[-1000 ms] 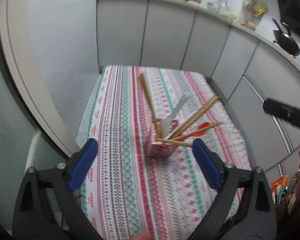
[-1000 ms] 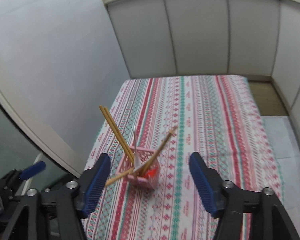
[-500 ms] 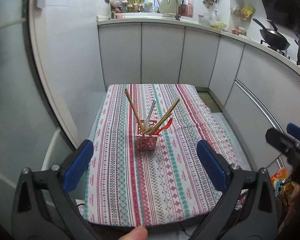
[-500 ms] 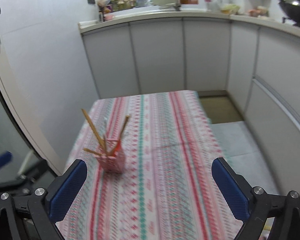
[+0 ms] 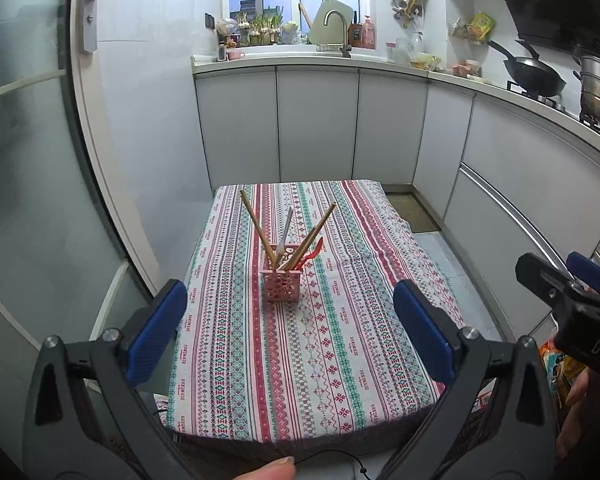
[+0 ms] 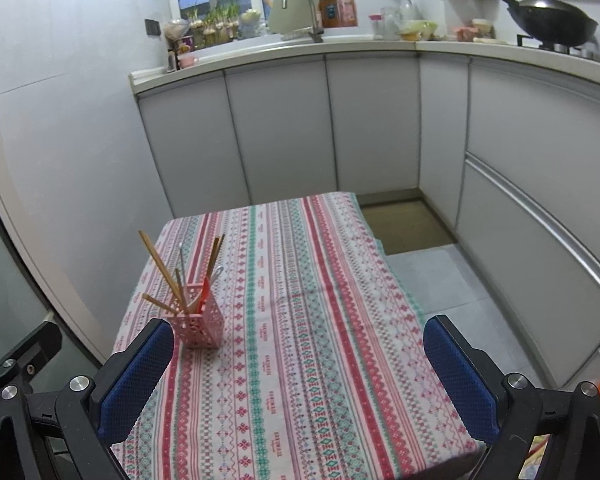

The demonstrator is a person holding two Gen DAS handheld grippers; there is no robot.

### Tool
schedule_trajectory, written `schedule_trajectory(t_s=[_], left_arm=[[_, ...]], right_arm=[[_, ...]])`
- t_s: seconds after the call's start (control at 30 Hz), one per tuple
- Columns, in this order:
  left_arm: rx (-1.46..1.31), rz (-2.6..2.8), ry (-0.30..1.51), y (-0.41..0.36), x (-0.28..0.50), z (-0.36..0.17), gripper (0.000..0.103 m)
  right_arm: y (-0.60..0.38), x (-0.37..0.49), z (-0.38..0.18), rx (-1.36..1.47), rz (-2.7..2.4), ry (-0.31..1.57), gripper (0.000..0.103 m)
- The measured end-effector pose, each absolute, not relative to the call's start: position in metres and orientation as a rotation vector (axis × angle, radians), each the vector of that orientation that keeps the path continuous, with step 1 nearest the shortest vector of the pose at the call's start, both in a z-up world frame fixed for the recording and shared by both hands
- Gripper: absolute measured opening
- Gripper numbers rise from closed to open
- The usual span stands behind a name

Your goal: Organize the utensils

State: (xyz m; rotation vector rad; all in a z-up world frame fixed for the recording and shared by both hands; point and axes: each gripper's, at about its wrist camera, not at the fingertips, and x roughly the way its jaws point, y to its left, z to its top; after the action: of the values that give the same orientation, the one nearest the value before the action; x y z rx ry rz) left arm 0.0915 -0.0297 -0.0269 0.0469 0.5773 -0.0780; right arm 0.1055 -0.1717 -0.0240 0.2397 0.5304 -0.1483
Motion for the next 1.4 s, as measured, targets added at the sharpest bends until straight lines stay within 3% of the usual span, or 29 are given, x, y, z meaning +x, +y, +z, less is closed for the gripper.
schedule_trajectory(t_s=[1.4], left_arm=[[0.046,-0.065,0.581,-0.0345,0.0916,-0.028,0.102]], right_arm=[[-0.1729,0.1073,-0.0262,0.238,-0.137,0.534,0.102]])
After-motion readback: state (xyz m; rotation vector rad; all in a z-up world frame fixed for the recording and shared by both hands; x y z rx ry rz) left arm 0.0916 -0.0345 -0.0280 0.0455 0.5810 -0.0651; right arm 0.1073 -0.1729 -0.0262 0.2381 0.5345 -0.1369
